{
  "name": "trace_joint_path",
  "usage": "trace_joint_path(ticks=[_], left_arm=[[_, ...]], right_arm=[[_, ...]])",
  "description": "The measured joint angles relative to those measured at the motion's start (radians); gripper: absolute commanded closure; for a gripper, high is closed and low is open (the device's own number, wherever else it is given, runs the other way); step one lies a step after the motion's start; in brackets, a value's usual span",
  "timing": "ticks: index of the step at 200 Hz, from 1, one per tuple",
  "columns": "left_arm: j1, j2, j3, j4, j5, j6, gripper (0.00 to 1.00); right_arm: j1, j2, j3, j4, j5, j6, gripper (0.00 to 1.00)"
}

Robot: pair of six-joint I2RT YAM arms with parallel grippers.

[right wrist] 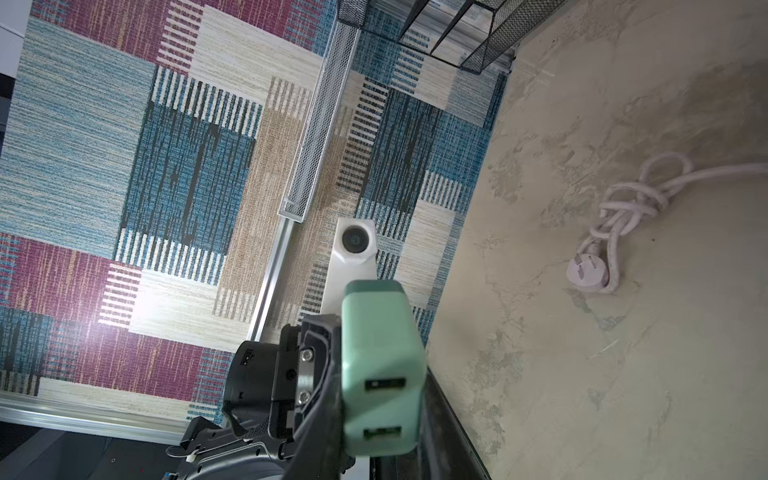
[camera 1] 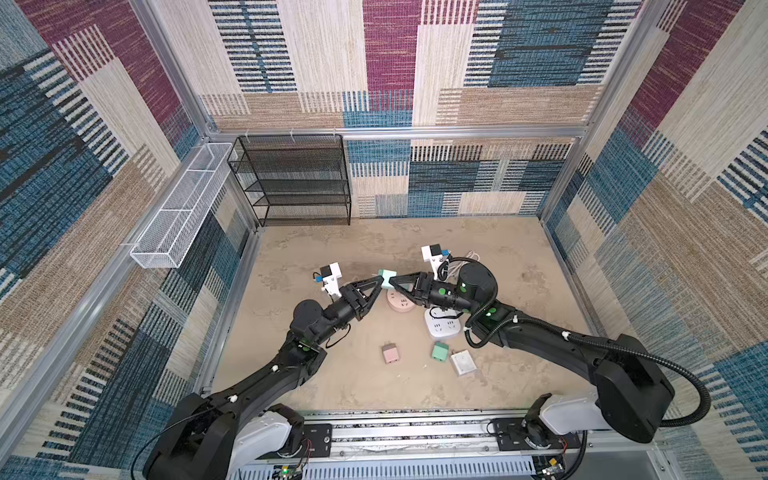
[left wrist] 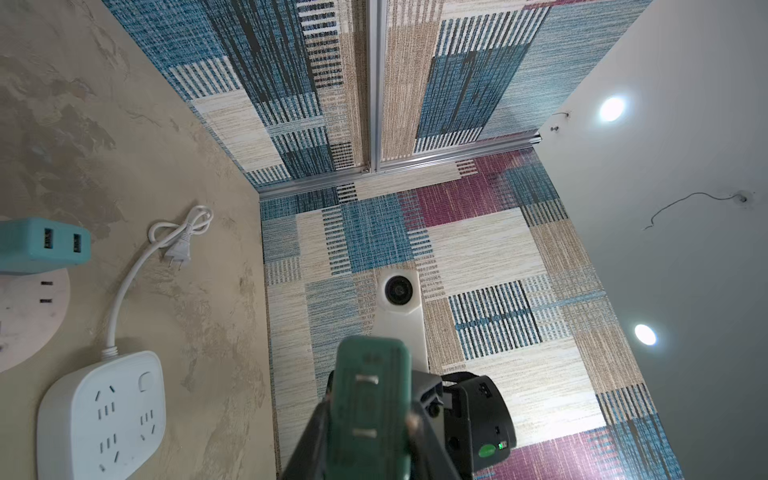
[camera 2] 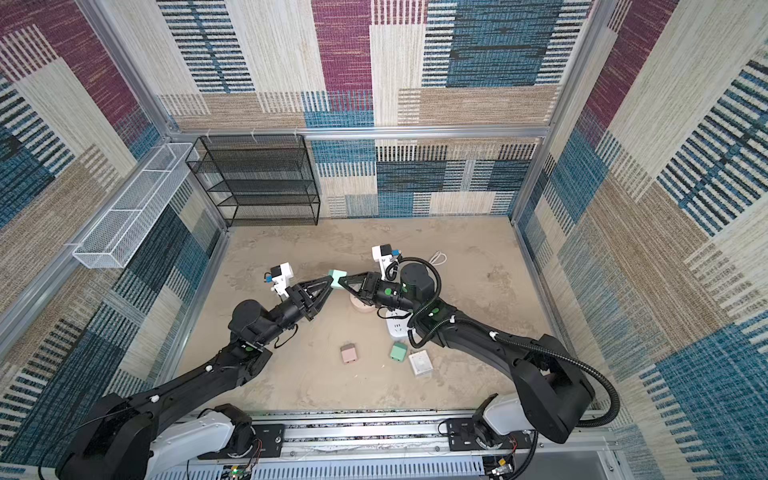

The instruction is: Insert the plug

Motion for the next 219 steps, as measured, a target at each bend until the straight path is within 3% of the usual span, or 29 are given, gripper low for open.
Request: trace_joint_path(ticks=[22, 34, 55, 95, 122, 168, 191, 219], left_arm=[[0.000, -0.010, 0.001, -0.028, -0.003, 0.005, 0.50], [-0.001, -0.017, 0.003, -0.058, 0.014, 0.013, 0.25], [0.003, -0.034, 0.015, -0.119, 0.023, 0.026, 0.13], [0.108, -0.116, 0.062, -0.278, 0.065, 0.082, 0.12], [0.195, -0.183, 0.153, -0.507, 0.103, 0.171, 0.12], [0.214, -0.150, 0.434, -1.086, 0.111, 0.546, 0.16], [0.207, -0.079, 0.519, -1.351, 0.039, 0.700, 0.19], [0.120, -0.019, 0.576, -1.595, -0.158, 0.824, 0.21]], right_arm=[[-0.002, 0.003, 0.007, -0.024, -0.005, -0.013, 1.00], [-0.002, 0.003, 0.013, -0.041, -0.004, -0.035, 1.00], [-0.002, 0.003, 0.024, -0.085, -0.002, -0.060, 1.00], [-0.006, 0.016, 0.068, -0.194, 0.028, -0.098, 1.00], [-0.017, 0.037, 0.149, -0.349, 0.047, -0.163, 1.00], [-0.032, 0.040, 0.278, -0.645, 0.177, -0.316, 1.00], [-0.034, 0.035, 0.316, -0.765, 0.243, -0.381, 1.00], [-0.036, 0.055, 0.388, -0.908, 0.319, -0.461, 1.00]])
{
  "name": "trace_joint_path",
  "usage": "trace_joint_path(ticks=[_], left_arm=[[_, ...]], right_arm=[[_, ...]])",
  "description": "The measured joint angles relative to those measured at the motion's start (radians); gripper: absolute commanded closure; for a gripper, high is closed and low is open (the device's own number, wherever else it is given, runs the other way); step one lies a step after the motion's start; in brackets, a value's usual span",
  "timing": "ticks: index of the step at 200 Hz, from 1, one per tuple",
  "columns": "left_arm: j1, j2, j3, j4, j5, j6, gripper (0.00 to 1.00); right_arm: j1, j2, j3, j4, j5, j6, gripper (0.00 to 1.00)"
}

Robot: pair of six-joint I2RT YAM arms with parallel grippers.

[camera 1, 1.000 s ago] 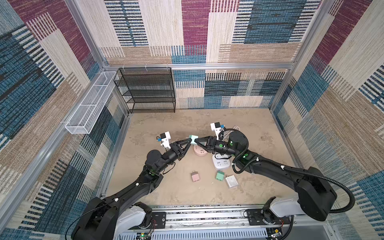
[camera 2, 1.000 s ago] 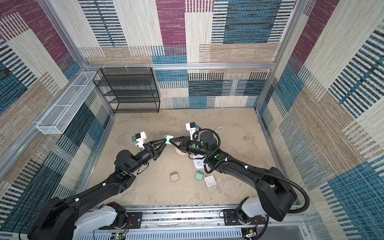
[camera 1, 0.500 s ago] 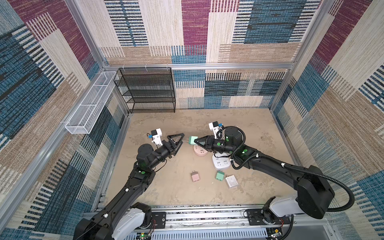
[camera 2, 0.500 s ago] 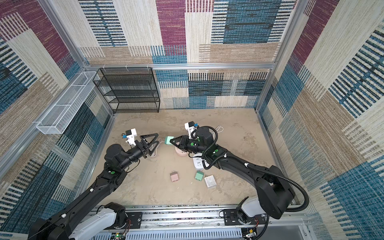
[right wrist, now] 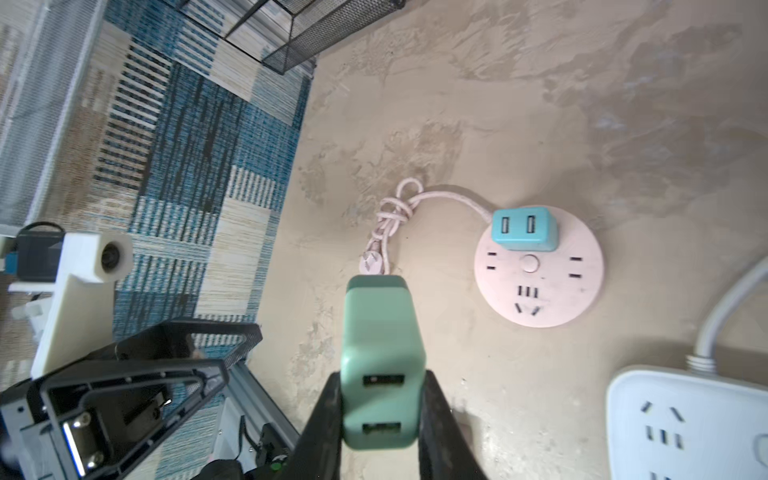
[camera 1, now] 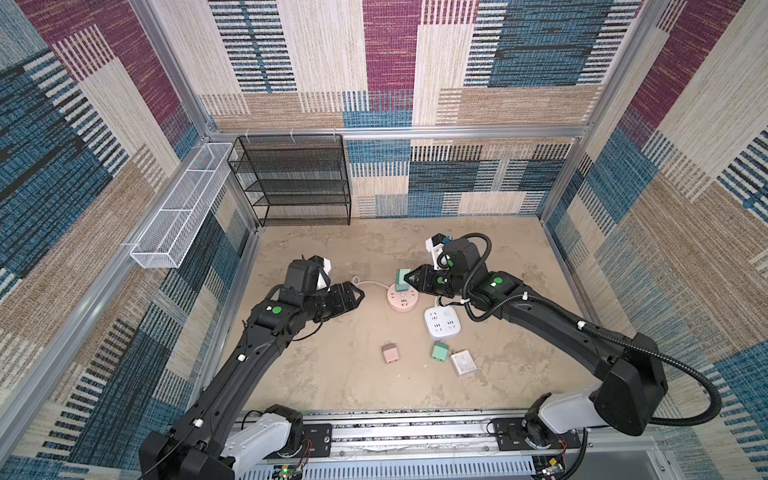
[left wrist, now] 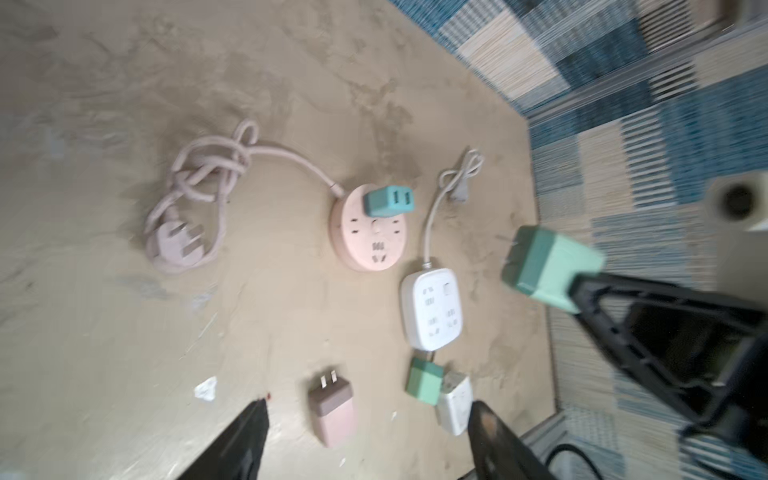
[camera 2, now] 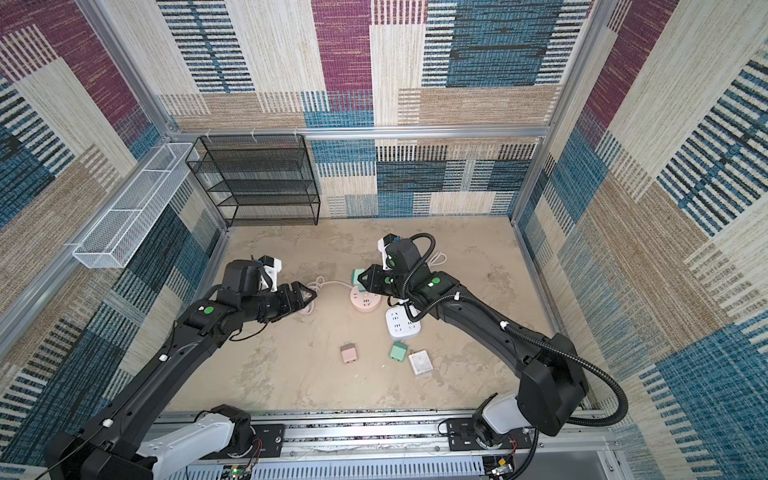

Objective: Insert the plug
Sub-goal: 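Carry the mint adapter above the pink strip with right gripper while left withdraws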

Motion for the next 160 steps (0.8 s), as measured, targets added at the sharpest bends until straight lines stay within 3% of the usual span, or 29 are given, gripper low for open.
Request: trace_joint_path(ticks=[22, 45, 91, 160], left_arm=[[-0.121, 0.063, 0.060, -0.141, -0.199, 0.047, 0.22], [-0.163, 0.109, 0.073, -0.206, -0.305, 0.067, 0.21], [-0.173, 0.016, -0.025, -0.150, -0.275, 0.068, 0.19], [-0.172, 0.006, -0.042, -0.095, -0.224, 0.068, 0.19]], right_arm=[[-0.001, 0.053, 0.088, -0.128, 0.058, -0.066, 1.00], [-0.007, 0.116, 0.183, -0.253, 0.104, -0.124, 1.00], [-0.016, 0.212, 0.322, -0.421, 0.168, -0.206, 1.00], [-0.029, 0.377, 0.519, -0.594, 0.192, -0.298, 1.00]])
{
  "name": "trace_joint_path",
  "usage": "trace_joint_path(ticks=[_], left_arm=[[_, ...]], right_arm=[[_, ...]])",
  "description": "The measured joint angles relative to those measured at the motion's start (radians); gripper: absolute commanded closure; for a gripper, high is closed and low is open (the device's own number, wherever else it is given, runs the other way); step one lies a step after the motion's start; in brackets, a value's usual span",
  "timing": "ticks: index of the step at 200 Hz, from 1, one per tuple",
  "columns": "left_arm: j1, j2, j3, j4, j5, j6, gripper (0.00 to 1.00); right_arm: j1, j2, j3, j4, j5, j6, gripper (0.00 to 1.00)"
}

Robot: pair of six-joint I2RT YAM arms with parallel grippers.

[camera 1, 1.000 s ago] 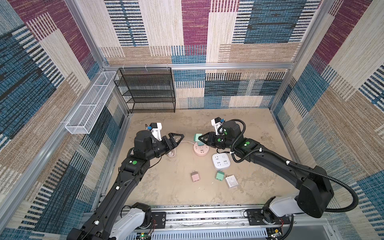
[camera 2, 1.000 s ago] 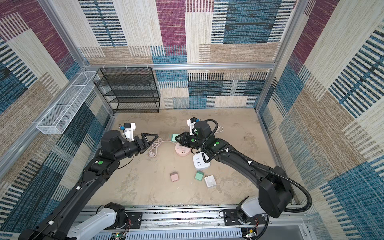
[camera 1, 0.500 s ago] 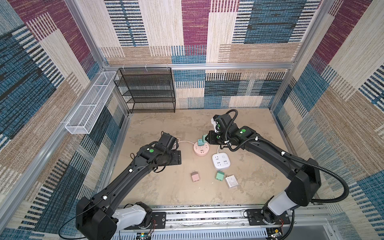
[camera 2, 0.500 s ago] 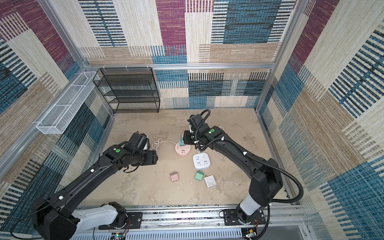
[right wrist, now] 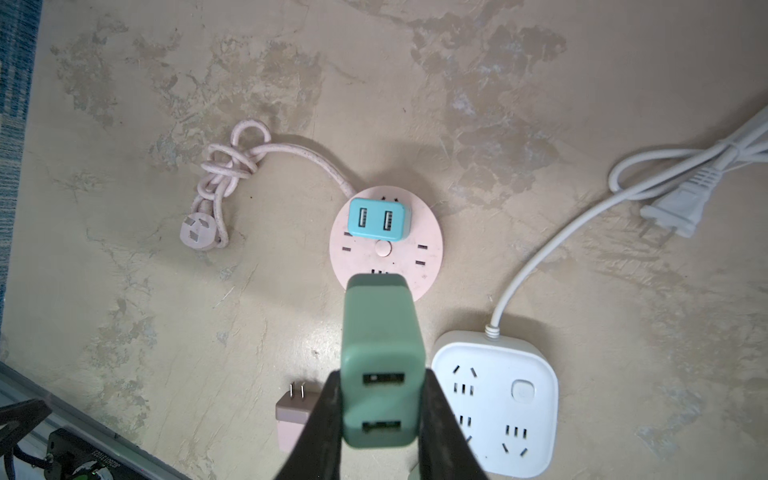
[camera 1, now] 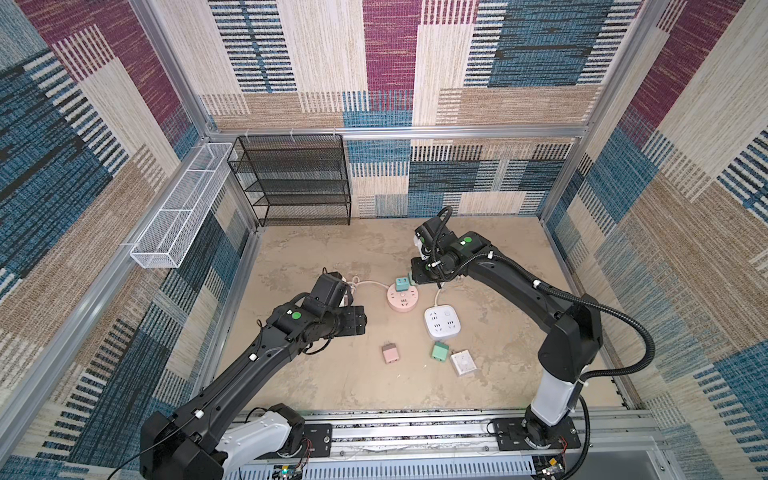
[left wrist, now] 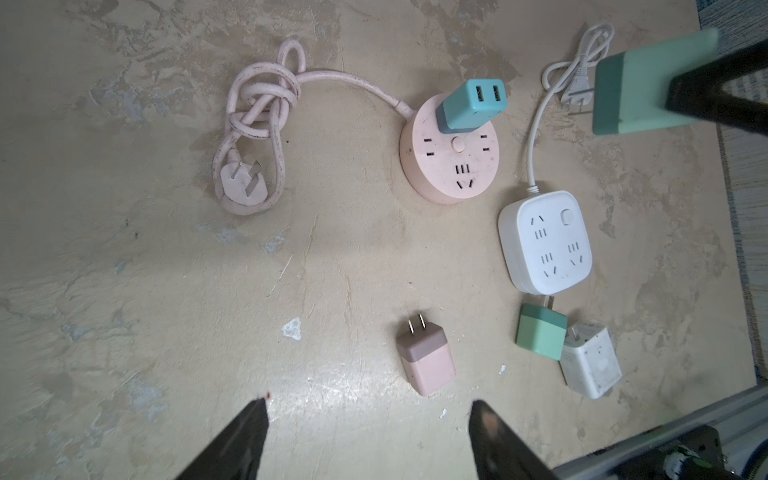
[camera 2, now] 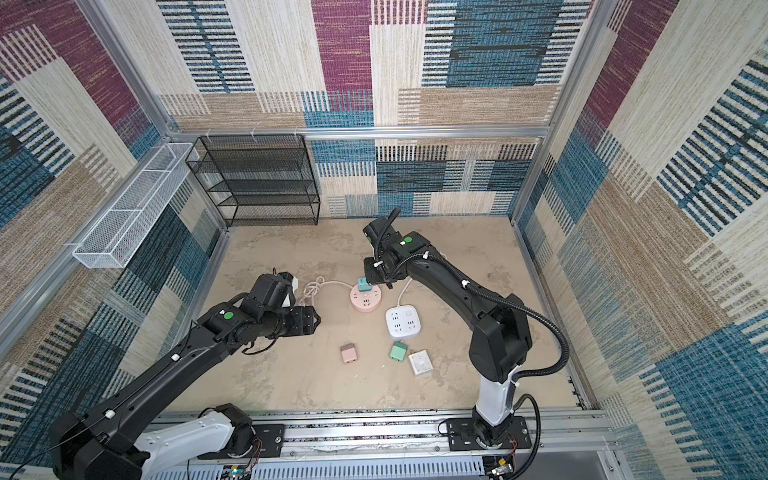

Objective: Insert the plug
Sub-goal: 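Carry the mint adapter above the pink strip with right gripper while left withdraws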

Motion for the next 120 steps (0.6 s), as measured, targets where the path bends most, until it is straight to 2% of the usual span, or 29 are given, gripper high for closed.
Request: trace_joint_path(ticks=[120], left_arm=[[0.000, -0.031, -0.036, 0.024, 0.013, -0.003, 0.20]], right_arm=[[-0.029, 0.129, 0.086, -0.087, 0.007, -0.066, 1.00]])
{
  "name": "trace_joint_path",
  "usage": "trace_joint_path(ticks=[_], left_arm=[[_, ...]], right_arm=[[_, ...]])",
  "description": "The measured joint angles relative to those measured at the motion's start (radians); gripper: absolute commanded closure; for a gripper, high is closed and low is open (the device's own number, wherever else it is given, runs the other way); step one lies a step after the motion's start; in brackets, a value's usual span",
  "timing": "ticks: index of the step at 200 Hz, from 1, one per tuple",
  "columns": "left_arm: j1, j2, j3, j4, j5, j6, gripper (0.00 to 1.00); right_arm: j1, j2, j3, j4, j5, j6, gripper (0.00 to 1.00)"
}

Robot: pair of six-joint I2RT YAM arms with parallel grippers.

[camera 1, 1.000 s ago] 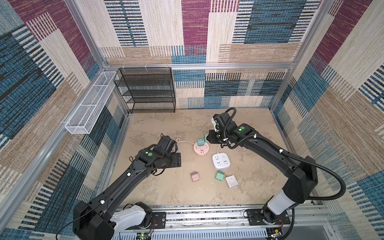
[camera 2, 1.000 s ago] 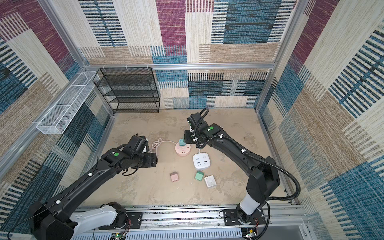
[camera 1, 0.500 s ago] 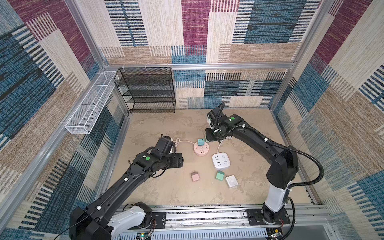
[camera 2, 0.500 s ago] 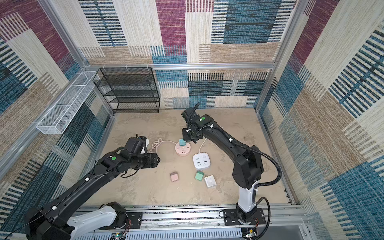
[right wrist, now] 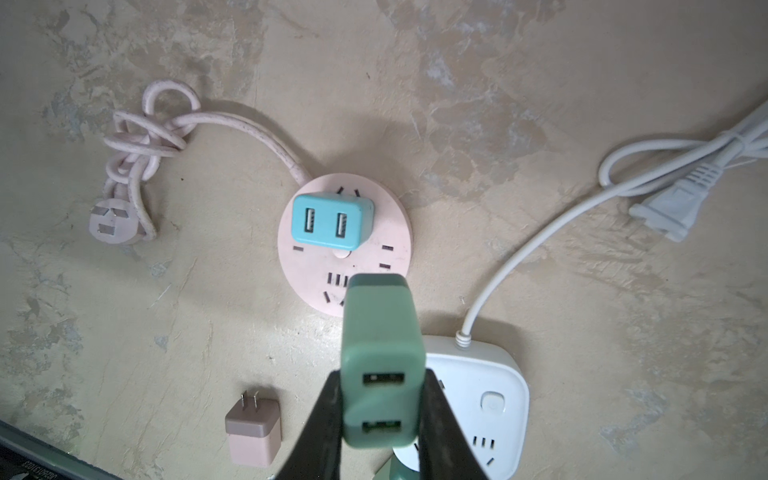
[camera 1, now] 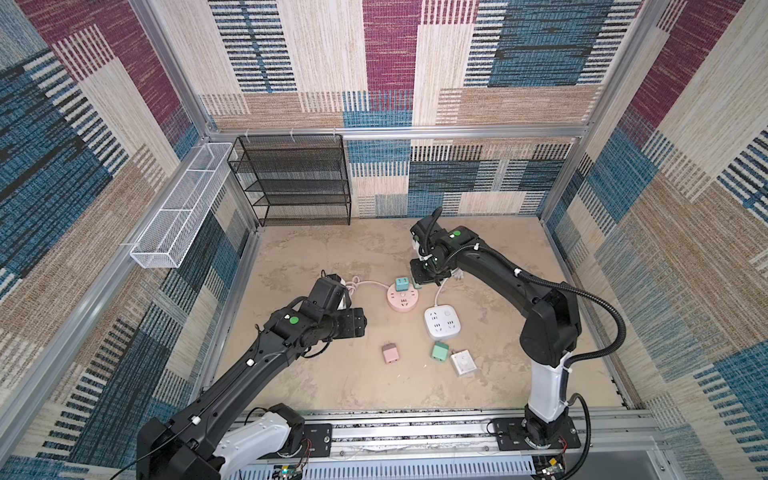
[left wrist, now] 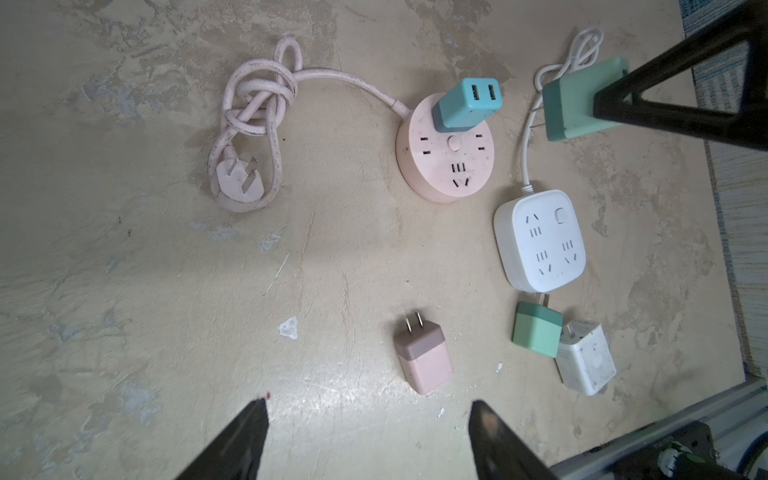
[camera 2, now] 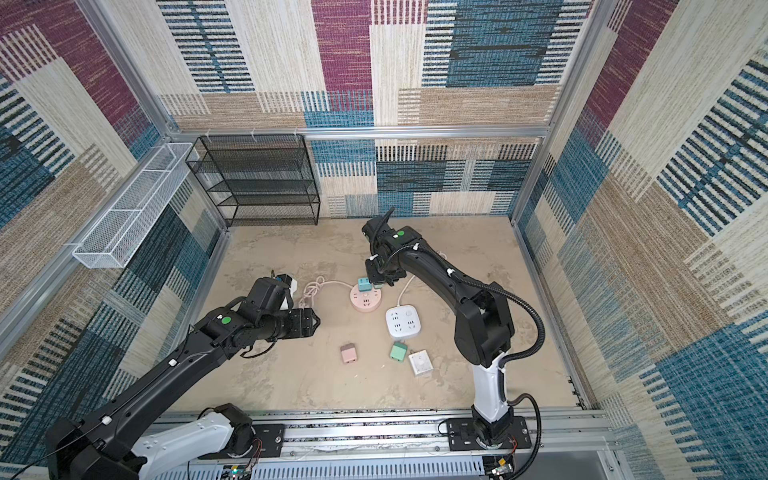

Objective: Insert the plug
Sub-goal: 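Carry the mint adapter above the pink strip with right gripper while left withdraws, then lower the mint adapter prongs into the pink strip socket beside the teal adapter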

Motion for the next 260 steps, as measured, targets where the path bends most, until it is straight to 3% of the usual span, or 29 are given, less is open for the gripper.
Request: trace_joint_path(ticks=[260], left_arm=[[0.000, -0.040, -0.058, 0.053, 0.026, -0.022, 0.20]], right_arm=[[-0.003, 0.103, -0.003, 0.023, -0.003, -0.006, 1.00]])
